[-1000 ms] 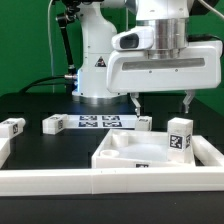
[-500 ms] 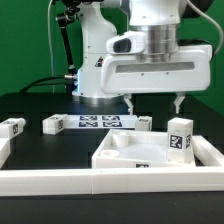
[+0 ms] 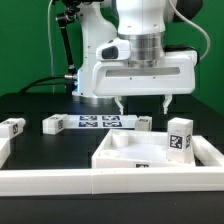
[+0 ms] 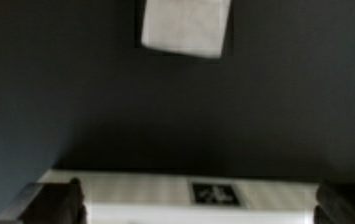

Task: Assemble square table

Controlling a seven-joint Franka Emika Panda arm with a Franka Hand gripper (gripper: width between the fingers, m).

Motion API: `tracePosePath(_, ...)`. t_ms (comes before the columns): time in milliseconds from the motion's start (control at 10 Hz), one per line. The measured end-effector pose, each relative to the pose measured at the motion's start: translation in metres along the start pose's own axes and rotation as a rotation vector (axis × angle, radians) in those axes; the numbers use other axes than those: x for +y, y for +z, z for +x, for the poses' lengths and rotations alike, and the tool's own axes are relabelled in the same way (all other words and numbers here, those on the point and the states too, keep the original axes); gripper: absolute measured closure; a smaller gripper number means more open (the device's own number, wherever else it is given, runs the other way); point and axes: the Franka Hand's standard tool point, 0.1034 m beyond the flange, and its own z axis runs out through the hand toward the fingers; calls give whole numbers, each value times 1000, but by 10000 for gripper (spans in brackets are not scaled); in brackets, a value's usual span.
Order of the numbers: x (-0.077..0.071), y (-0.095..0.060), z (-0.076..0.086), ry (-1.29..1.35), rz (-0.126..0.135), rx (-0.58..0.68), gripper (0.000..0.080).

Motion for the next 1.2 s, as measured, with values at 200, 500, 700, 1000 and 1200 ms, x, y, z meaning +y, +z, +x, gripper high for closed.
tracePosePath(200,5,4,-11,19,2,-16,150)
tracePosePath(500,14,9,-22,166,35,-91,150)
tracePosePath(700,11,10,-20,193,48,-107,150)
tracePosePath(1000,12,11,-20,193,47,-108,150)
tracePosePath(1200,14,13,-21,194,47,-128,150)
